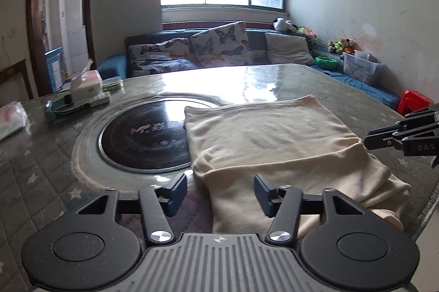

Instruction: Fold clothes

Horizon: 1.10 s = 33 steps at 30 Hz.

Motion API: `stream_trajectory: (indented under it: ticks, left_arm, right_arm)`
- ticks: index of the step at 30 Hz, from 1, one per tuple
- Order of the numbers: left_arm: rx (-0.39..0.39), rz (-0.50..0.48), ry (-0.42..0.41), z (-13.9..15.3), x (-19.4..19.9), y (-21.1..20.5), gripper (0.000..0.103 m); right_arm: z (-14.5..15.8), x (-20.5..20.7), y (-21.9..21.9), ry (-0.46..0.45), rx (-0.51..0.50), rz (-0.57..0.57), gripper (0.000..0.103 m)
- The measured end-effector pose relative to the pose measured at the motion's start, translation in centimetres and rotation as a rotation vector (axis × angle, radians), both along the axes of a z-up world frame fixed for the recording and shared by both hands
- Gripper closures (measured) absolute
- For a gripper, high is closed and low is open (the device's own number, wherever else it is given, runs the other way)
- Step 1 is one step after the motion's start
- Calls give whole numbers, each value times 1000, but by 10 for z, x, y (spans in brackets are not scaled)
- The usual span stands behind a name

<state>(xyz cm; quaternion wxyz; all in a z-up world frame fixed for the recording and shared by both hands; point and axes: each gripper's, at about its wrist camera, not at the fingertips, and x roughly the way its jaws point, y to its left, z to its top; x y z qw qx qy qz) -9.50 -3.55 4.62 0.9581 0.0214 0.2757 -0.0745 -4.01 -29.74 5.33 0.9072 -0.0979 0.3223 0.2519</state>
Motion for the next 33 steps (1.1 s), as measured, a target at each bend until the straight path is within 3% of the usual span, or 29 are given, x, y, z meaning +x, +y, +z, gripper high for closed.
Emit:
stream_trajectory:
  ticks: [4, 7, 14, 22, 27, 33]
  left_arm:
    - [19, -58, 0, -5, 10, -13, 53]
    - [43, -90, 25, -14, 14, -20, 54]
    - [87, -96, 65, -26, 11, -16, 53]
    - [132, -114, 37, -12, -11, -7, 53]
    - [225, -226, 8, -6, -43, -5, 53]
    - [355, -394, -29, -19, -71, -26, 52]
  right_arm:
    - [5, -10, 7, -13, -8, 82, 90]
    - [-5, -12, 14, 39, -21, 126, 89]
    - [-13, -25, 16, 54, -75, 175, 86]
    - [-1, 0, 16, -12, -16, 117, 84]
    - [-6, 5, 11, 18, -10, 103, 84]
    - [-8, -7, 8, 52, -18, 136, 84]
